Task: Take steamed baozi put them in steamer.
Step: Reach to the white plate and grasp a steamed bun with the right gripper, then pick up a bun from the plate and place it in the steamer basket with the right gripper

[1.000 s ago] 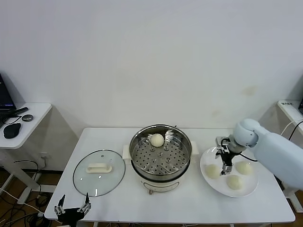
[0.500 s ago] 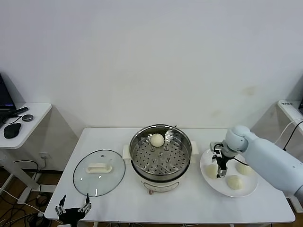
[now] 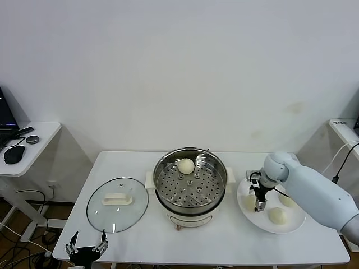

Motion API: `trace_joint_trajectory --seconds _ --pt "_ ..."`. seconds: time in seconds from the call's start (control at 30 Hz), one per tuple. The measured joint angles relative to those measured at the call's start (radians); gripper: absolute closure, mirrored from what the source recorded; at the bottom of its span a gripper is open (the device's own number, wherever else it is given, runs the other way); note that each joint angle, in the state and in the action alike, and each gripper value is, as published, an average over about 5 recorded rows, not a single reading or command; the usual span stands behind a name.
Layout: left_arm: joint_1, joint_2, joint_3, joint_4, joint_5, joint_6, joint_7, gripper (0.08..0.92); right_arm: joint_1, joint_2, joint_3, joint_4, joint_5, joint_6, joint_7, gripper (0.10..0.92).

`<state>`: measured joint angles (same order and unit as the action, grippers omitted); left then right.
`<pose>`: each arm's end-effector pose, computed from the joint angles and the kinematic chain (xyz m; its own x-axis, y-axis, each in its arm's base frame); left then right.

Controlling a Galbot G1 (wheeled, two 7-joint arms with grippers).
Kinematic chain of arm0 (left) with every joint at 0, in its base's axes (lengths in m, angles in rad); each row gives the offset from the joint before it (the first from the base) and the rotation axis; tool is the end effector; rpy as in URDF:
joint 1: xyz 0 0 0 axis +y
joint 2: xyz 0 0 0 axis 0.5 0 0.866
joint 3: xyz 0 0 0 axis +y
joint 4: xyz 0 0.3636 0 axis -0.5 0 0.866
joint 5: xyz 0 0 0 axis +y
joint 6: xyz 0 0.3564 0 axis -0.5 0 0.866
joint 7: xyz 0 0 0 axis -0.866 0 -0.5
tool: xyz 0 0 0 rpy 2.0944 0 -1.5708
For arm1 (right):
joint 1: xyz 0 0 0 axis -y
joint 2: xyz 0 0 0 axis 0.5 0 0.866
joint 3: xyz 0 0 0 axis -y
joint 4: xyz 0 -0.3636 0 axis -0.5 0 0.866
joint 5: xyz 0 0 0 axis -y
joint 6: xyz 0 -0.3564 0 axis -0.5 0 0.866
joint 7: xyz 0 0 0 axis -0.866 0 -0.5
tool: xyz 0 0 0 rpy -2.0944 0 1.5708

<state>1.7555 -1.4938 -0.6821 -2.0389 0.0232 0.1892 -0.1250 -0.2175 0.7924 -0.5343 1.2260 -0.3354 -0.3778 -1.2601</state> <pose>0.1095 0.0657 -0.3549 -0.8917 -0.2557 0.3736 -0.1775 0.9566 0.2310 0.5168 -0.1318 -0.2498 -0.0683 -0.0342 0.9971 -0.9971 0.0357 -0.0671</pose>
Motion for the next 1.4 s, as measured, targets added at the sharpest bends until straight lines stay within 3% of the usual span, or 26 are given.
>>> trace_joint_trajectory --seconds 0.17,0.53,0.83,1.07,1.4 --pt "0.000 -0.001 0.002 0.001 0.000 0.000 -0.001 0.177 -0.008 0.001 0.007 -0.002 -0.005 -0.001 0.002 0.228" --pt "0.005 -0.009 0.006 -0.002 0.005 -0.001 -0.004 0.177 -0.005 -0.014 0.025 0.010 0.002 -0.006 -0.002 0.486" --pt "0.007 -0.019 0.012 -0.016 0.017 0.000 -0.008 0.177 0.075 -0.068 -0.008 0.054 0.064 -0.032 -0.032 0.506" --pt "0.005 -0.016 0.016 -0.037 0.024 0.012 -0.008 0.177 0.276 -0.106 -0.140 0.119 0.203 -0.086 -0.063 0.508" --pt "-0.001 -0.018 0.035 -0.081 0.030 0.023 0.005 0.177 0.625 -0.008 -0.370 0.150 0.422 -0.200 -0.095 0.508"
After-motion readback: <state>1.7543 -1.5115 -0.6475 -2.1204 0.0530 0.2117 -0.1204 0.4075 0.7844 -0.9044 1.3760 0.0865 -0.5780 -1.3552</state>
